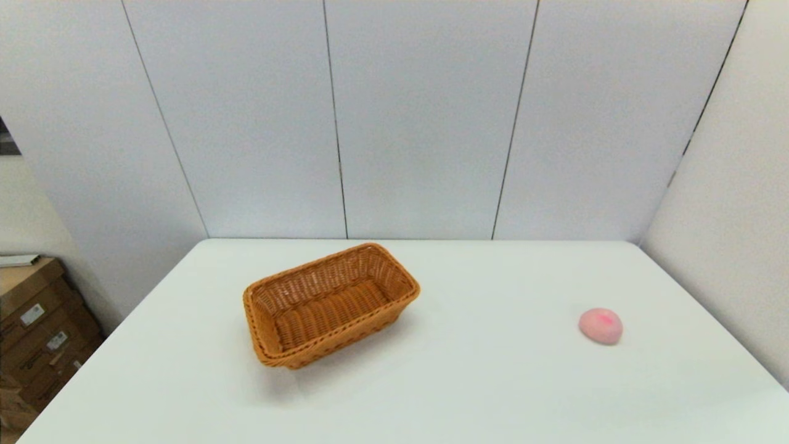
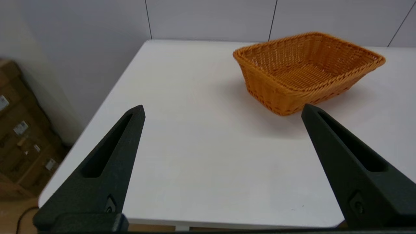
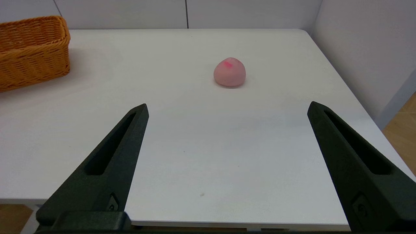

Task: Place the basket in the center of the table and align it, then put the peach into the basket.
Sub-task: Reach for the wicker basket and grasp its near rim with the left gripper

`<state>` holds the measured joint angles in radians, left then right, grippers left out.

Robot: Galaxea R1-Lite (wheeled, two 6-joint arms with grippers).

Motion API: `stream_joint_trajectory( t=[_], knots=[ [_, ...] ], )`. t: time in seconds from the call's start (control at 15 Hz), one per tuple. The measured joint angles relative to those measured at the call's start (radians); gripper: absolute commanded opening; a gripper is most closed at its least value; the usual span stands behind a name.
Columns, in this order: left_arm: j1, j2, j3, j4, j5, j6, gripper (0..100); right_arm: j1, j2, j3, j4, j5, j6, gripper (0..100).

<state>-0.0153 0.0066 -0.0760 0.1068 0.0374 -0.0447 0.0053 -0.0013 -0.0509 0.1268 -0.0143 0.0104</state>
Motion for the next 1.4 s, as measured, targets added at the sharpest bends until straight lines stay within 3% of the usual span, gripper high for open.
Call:
stream_joint_trajectory(
  t=[0.27,0.67,1.13,1.4],
  knots=[
    [0.021,0.206,-0.197,0.021,0.000,-0.025,100,0.000,0.000,0.000,0.000,-0.001,-0.008,100],
    [0.031,0.830,-0.542,0.042,0.021,-0.230,100,0.000,0.000,-0.003,0.009,-0.001,-0.009,100],
    [-0.251,1.482,-0.855,0.231,0.093,-0.666,100,0.000,0.000,-0.004,0.009,-0.002,-0.009,100],
    [-0.322,1.720,-0.953,0.260,0.073,-0.789,100,0.000,0.000,-0.004,0.009,-0.001,-0.009,100]
  ],
)
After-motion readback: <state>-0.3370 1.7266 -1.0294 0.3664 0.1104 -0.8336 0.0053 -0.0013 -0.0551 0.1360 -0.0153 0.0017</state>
